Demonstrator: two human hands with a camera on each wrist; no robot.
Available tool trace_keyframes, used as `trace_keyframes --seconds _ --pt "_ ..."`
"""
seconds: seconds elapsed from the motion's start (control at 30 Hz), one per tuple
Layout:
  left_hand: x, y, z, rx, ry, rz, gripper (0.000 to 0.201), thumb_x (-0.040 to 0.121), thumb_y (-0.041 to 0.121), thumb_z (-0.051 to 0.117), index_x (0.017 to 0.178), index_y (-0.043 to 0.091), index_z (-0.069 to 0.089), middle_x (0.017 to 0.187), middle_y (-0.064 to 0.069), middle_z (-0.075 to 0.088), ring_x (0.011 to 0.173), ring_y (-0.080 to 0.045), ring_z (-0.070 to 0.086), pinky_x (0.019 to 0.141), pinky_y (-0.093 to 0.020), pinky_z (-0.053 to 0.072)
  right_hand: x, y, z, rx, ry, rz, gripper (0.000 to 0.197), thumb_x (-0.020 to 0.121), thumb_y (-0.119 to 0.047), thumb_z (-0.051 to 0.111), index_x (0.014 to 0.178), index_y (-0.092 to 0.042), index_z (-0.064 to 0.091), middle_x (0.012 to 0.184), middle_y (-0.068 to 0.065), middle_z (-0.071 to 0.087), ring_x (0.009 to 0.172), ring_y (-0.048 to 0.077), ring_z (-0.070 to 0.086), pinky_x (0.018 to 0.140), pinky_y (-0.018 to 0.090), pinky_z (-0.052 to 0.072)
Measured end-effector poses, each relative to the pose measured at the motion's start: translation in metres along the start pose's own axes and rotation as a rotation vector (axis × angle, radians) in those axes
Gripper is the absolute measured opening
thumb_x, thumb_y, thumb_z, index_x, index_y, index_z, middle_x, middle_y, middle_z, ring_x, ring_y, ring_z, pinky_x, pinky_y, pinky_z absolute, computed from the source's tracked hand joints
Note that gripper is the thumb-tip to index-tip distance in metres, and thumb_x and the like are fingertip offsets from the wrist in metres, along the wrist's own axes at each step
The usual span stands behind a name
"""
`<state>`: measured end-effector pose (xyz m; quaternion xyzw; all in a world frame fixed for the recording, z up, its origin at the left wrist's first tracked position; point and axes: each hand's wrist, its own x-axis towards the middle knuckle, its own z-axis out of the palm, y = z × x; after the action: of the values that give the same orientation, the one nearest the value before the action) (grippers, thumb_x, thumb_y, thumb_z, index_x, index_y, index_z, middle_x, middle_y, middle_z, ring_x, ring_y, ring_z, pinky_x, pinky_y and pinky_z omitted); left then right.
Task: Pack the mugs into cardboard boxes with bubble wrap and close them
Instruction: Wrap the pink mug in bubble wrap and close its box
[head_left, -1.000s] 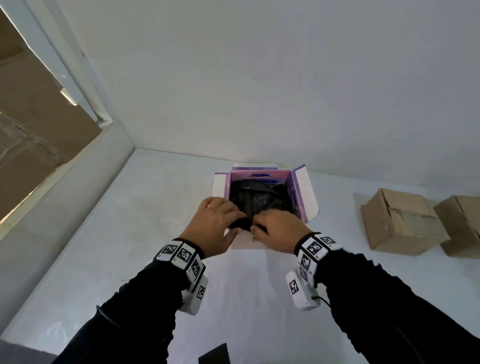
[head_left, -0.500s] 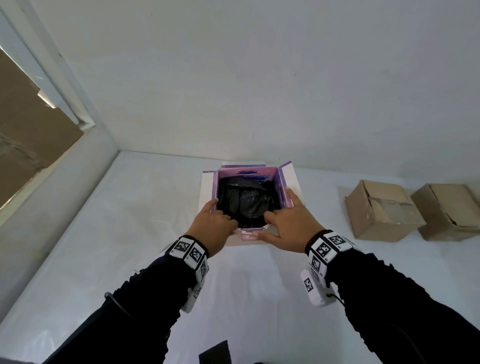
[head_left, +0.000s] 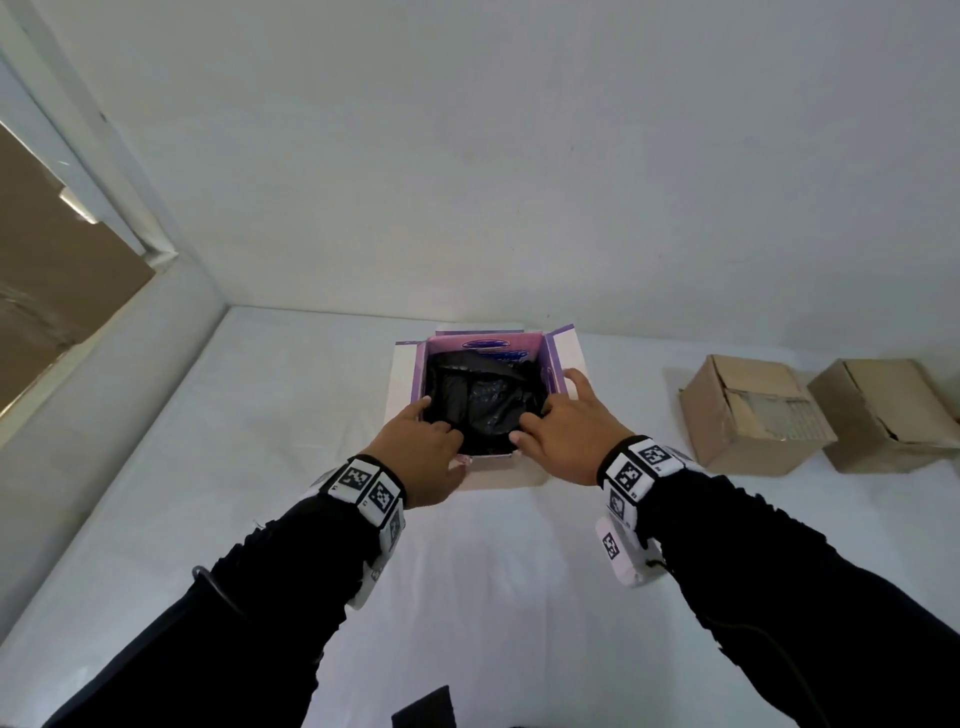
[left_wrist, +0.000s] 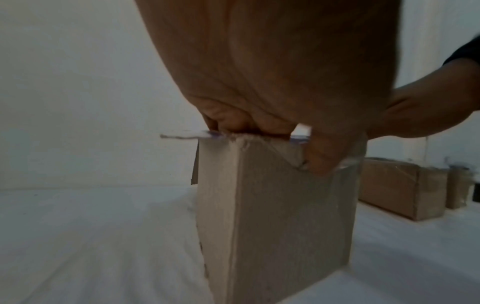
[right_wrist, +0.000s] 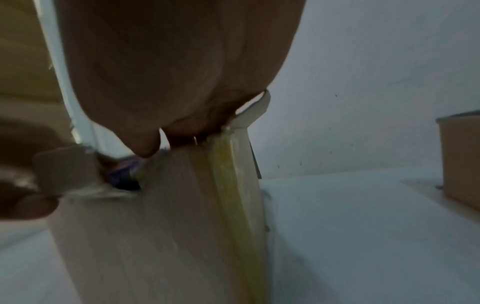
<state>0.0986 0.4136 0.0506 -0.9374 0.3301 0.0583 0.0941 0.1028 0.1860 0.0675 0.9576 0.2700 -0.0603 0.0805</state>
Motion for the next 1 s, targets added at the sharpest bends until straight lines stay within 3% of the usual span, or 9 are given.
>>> trace_keyframes --seconds 0.13,0.2,0.3,0.47,0.57,0.7,0.77,0.93,1.0 --pt "0.007 -0.013 -0.011 -0.184 0.251 -0.047 0.044 0.091 0.045 0.024 0.075 0.019 0.055 0.072 -0.001 0.063 0.072 -0.027 0.058 0.077 -0.035 0.039 0.019 0.009 -0.012 0.07 0.084 0.084 0.02 0.094 -0.041 0.046 0.094 -0.023 0.054 0.089 -0.002 0.066 0.098 0.022 0.057 0.103 0.044 0.016" --pt "0.013 -0.021 -0.013 -0.011 0.264 -0.179 0.034 0.092 0.039 0.035 0.081 0.02 0.062 0.08 0.002 0.064 0.085 -0.025 0.058 0.086 -0.039 0.035 0.024 0.014 -0.012 -0.001 0.077 0.114 0.018 0.082 -0.03 0.061 0.096 -0.022 0.054 0.094 -0.002 0.065 0.109 0.023 0.049 0.101 0.046 0.014" --pt "0.02 -0.025 -0.009 0.089 0.039 -0.305 0.027 0.092 0.043 0.045 0.094 0.03 0.069 0.097 0.01 0.068 0.12 -0.023 0.044 0.11 -0.049 0.009 0.03 0.015 -0.009 -0.031 -0.025 0.132 0.024 0.078 -0.021 0.063 0.102 -0.022 0.061 0.1 0.003 0.064 0.121 0.023 0.04 0.106 0.049 0.004" --pt "0.034 -0.024 -0.012 0.091 -0.038 -0.34 0.024 0.089 0.046 0.05 0.095 0.033 0.069 0.104 0.007 0.065 0.132 -0.029 0.03 0.111 -0.059 -0.01 0.045 0.013 -0.013 -0.094 -0.084 0.096 0.029 0.077 -0.015 0.06 0.105 -0.022 0.063 0.103 0.002 0.063 0.116 0.025 0.046 0.108 0.049 0.011" --pt "0.043 -0.031 -0.021 0.11 0.055 -0.32 0.035 0.072 0.05 0.071 0.097 0.025 0.065 0.103 0.001 0.062 0.118 -0.028 0.044 0.109 -0.048 0.013 0.055 0.016 -0.017 -0.096 -0.007 0.096 0.053 0.076 -0.018 0.061 0.126 -0.013 0.044 0.123 0.008 0.053 0.12 0.029 0.044 0.108 0.048 0.016" --pt "0.059 -0.036 -0.018 0.011 0.079 -0.275 0.074 0.068 0.037 0.078 0.128 0.013 0.043 0.127 -0.005 0.053 0.118 -0.026 0.047 0.099 -0.037 0.034 0.067 0.022 -0.015 -0.051 -0.081 0.097 0.05 0.073 -0.021 0.066 0.118 -0.012 0.046 0.108 0.005 0.062 0.107 0.025 0.057 0.109 0.047 0.013" --pt "0.065 -0.036 -0.017 0.075 0.031 -0.321 0.079 0.069 0.039 0.075 0.134 0.012 0.039 0.124 -0.003 0.058 0.122 -0.025 0.045 0.106 -0.043 0.022 0.072 0.024 -0.012 -0.067 -0.124 0.086 0.051 0.071 -0.024 0.068 0.117 -0.013 0.048 0.101 0.002 0.066 0.102 0.025 0.059 0.111 0.049 0.008" --pt "0.071 -0.038 -0.017 0.161 -0.084 -0.334 0.048 0.072 0.029 0.064 0.119 0.021 0.056 0.101 0.006 0.066 0.132 -0.028 0.027 0.101 -0.059 -0.022 0.08 0.026 -0.008 -0.082 -0.167 0.038 0.063 0.071 -0.026 0.069 0.127 -0.014 0.043 0.095 0.001 0.068 0.104 0.027 0.059 0.113 0.051 0.001" --pt "0.074 -0.038 -0.014 0.161 -0.082 -0.316 0.033 0.081 0.024 0.055 0.113 0.022 0.061 0.101 0.006 0.066 0.133 -0.03 0.022 0.102 -0.061 -0.022 0.081 0.025 -0.008 -0.089 -0.179 0.027 0.066 0.072 -0.026 0.068 0.13 -0.015 0.039 0.088 -0.001 0.065 0.102 0.027 0.061 0.114 0.052 -0.002"
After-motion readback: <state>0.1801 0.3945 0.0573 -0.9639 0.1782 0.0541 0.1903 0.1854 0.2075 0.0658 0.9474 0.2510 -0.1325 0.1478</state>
